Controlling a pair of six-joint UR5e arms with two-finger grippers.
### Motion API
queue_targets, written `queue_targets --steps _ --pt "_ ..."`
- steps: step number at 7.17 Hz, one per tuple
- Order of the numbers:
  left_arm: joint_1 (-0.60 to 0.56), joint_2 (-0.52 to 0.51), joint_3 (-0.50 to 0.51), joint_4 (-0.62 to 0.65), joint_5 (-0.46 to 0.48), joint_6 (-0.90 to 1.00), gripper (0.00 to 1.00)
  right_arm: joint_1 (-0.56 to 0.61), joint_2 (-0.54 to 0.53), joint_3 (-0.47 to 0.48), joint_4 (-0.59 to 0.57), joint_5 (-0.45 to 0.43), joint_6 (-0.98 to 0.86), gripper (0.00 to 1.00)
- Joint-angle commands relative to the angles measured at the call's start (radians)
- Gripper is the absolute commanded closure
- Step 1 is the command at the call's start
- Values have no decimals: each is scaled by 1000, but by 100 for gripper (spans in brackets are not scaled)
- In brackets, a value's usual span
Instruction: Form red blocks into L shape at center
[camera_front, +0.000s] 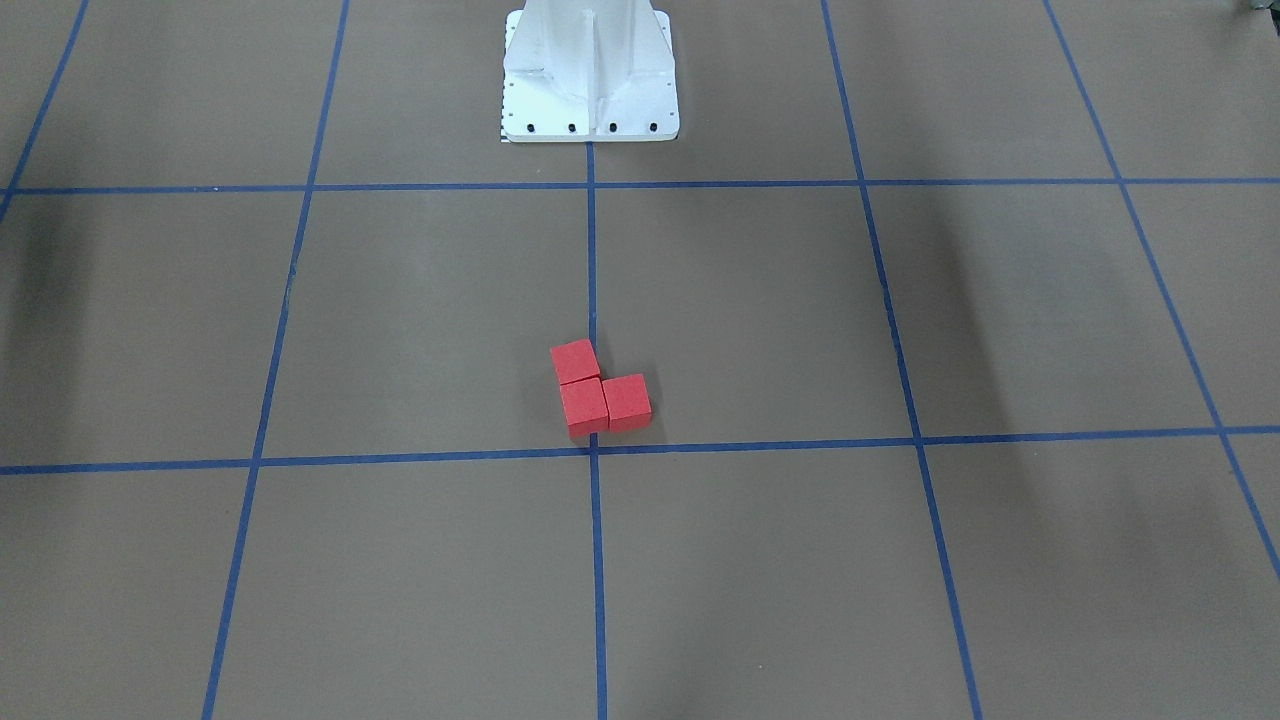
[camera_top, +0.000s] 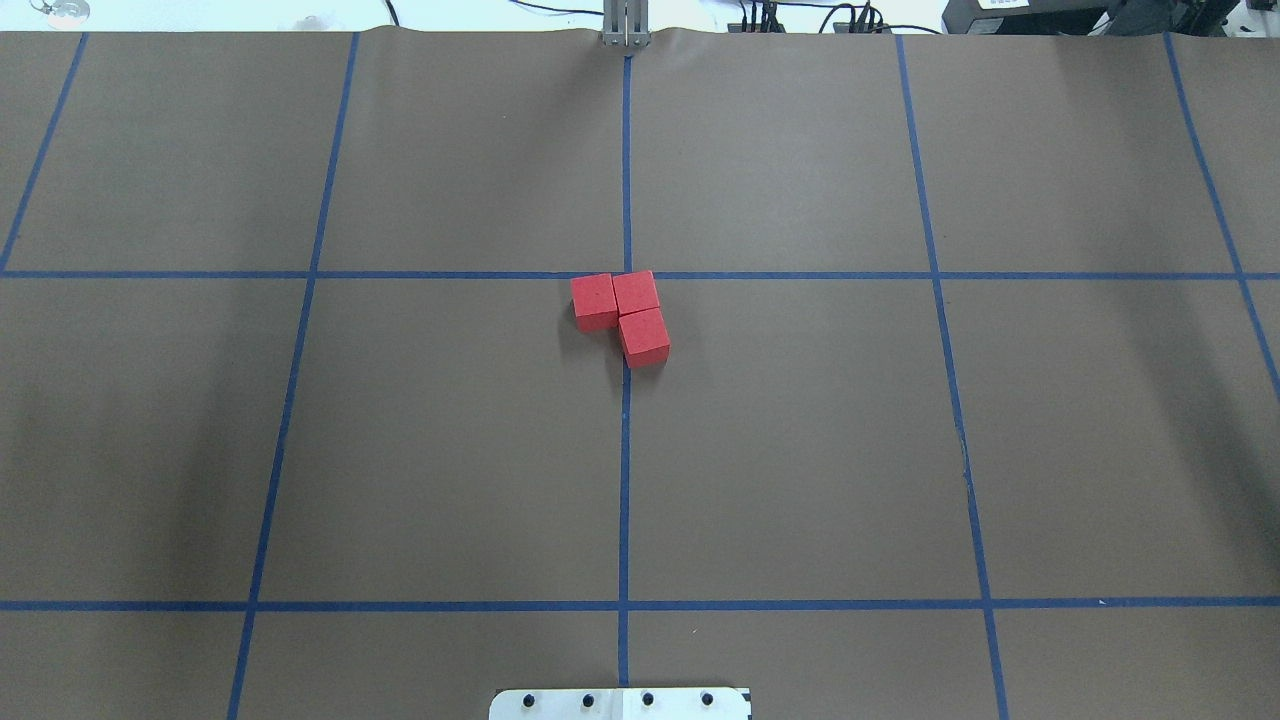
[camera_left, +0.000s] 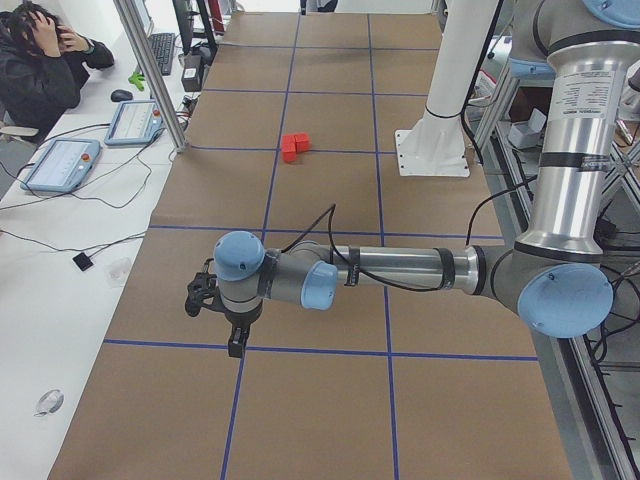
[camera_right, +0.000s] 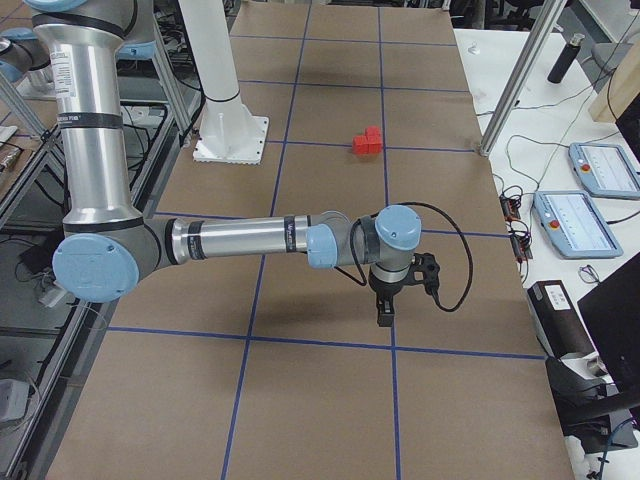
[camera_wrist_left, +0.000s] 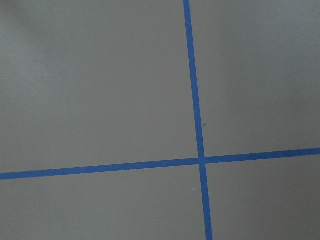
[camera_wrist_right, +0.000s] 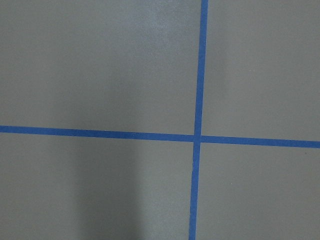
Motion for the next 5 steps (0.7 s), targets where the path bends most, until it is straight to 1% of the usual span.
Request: queue_targets --steps 1,2,3,4,5 --pt "6 29 -65 104 2 0 0 27 -12 3 -8 5 0 1" --pt "7 25 -61 105 3 0 0 43 -6 12 -52 8 0 1" --pt "9 17 -62 105 28 0 0 53 -24 87 -142 4 -3 1" --pt "9 9 -58 107 39 0 0 78 -57 128 -171 2 -14 1" --pt "11 5 -58 108 40 0 0 102 -74 132 -171 2 -75 1"
